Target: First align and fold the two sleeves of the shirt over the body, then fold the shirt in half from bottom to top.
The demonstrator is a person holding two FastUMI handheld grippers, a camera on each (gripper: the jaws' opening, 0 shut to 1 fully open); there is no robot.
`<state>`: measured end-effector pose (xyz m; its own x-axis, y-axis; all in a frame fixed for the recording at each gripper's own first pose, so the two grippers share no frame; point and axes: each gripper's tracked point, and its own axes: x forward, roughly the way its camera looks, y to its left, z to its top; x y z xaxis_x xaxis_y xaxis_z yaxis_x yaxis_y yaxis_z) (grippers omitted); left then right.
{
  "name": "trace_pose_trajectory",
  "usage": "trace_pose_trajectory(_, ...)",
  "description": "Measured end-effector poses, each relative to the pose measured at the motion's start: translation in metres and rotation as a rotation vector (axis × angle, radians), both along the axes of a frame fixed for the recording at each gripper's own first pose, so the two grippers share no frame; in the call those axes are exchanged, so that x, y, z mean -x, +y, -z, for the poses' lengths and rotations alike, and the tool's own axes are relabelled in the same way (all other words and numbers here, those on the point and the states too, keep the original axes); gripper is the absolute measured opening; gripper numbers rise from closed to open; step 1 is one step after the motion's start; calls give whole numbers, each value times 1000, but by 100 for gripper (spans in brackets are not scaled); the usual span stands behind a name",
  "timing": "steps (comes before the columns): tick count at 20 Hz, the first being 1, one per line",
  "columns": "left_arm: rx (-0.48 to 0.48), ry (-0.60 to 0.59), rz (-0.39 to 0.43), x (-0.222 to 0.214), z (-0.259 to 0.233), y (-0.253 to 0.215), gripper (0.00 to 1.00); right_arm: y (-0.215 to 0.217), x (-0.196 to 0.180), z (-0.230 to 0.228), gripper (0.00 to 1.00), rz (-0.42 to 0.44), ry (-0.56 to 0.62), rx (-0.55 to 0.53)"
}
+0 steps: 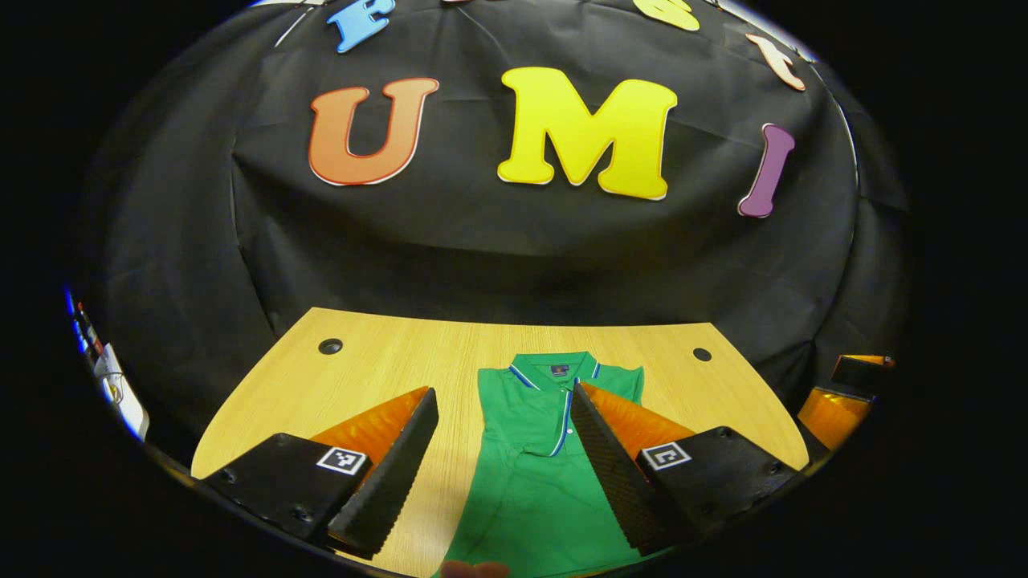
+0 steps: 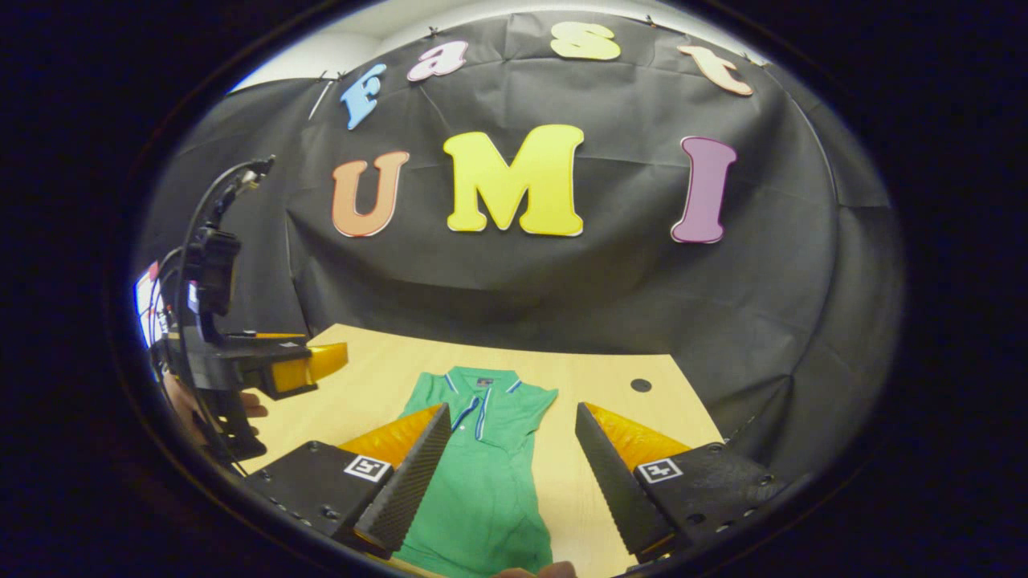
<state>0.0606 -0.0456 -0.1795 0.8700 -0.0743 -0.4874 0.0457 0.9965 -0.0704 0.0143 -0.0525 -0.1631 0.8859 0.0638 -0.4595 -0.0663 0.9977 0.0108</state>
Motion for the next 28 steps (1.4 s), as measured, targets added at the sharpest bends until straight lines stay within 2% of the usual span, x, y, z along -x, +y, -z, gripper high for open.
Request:
trace_pose_trajectory(3,-11,-30,1,40,-7,16,100,11,25,3,95,-38,2,-7)
trace_pose_trajectory(9,-44,-39,17,104,12,36,100,0,72,35,96,-26,51,17)
trace_pose_trajectory(15,-19,147,62,169,100,37,100,-23,113,110,96,37,202,24)
trace_pose_trajectory(19,-1,225,65,199,142,40,100,-26,139,157,96,39,280,34)
trace_pose_trajectory(24,-45,354,51,231,197,51,100,-28,169,214,96,41,402,48)
trace_pose_trajectory(28,-75,418,36,242,222,59,100,-37,171,244,96,29,448,65)
